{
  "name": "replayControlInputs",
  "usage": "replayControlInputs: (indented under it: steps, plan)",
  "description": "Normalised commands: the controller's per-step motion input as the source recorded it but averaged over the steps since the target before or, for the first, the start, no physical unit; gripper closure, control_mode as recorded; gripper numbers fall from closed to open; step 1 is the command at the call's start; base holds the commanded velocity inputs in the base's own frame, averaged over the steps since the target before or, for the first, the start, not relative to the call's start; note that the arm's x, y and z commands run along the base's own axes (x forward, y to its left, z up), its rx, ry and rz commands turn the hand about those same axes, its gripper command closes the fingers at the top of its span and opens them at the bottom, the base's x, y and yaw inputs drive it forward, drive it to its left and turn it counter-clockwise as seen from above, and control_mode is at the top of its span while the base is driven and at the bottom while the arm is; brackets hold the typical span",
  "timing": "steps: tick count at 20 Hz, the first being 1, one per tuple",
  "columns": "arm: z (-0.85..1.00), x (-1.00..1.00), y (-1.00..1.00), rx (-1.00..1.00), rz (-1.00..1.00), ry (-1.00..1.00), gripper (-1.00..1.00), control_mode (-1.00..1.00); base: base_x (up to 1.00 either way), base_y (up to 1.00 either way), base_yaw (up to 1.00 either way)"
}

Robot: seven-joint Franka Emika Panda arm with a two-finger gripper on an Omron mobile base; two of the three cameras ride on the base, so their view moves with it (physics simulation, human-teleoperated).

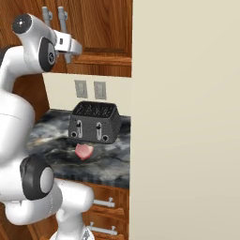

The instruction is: Retrieve the tupperware from the cabinet, then place the raw meat into the tupperware to avoid contamination.

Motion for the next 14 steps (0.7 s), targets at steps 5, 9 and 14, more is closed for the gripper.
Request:
replayControlInputs:
  steps: [5, 9, 14]
  plan:
    - [0.0, 0.4, 0.0, 0.0, 0.0, 0.0, -1.0, -1.0, 0.0, 0.0, 0.0]
    - [0.0, 0.4, 0.05, 0.0, 0.0, 0.0, -1.0, -1.0, 0.0, 0.0, 0.0]
    - [0.0, 0.41, 0.06, 0.0, 0.0, 0.0, -1.0, -1.0, 0.0, 0.0, 0.0]
